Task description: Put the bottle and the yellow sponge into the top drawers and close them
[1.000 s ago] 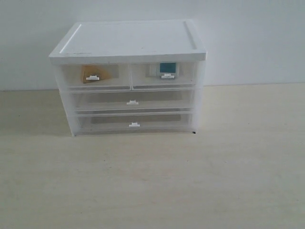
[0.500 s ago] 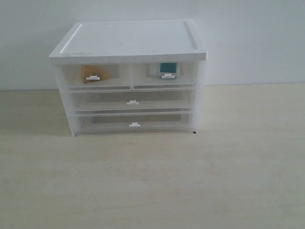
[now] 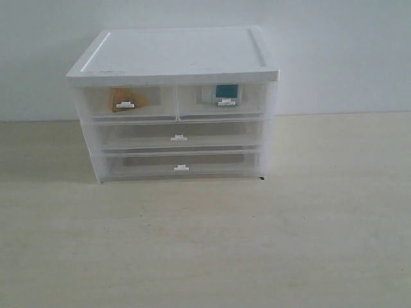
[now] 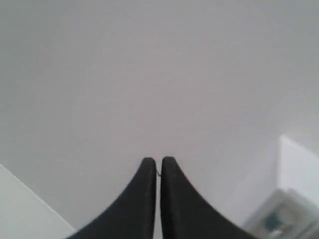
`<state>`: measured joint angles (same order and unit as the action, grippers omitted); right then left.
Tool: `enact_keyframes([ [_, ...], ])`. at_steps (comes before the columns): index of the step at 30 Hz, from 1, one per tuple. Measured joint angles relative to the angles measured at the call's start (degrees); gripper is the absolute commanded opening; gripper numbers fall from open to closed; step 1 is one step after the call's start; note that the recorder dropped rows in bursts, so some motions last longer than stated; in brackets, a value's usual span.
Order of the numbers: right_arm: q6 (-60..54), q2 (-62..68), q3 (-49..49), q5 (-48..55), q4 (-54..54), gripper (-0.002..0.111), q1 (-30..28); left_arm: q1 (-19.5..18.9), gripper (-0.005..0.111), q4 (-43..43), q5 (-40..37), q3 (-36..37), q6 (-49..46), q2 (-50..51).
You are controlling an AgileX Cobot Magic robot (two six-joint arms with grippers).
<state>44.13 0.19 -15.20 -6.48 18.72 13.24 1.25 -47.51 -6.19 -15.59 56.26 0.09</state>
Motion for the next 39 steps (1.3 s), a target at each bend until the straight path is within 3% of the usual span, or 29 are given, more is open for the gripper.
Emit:
enact_keyframes([
  [8,-37.5,0.1,0.59,17.48,-3.37,0.0,0.0,0.0,0.004,0.0,-1.26,0.0,0.0,0.0],
  [11,-45.01,0.1,2.81,18.89,-3.37,0.0,0.0,0.0,0.004,0.0,-1.26,0.0,0.0,0.0],
  [19,-50.26,0.1,14.75,7.43,-2.97,0.0,0.0,0.0,0.004,0.0,-1.26,0.0,0.0,0.0],
  [26,-57.55,0.1,14.98,9.22,-2.97,0.0,0.0,0.0,0.004,0.0,-1.26,0.0,0.0,0.0],
  [31,-56.91,0.1,14.98,10.85,-5.39,0.0,0.0,0.0,0.004,0.0,-1.26,0.0,0.0,0.0],
  [39,-47.0,0.1,14.98,11.31,-15.16,0.0,0.0,0.0,0.004,0.0,-1.26,0.0,0.0,0.0],
])
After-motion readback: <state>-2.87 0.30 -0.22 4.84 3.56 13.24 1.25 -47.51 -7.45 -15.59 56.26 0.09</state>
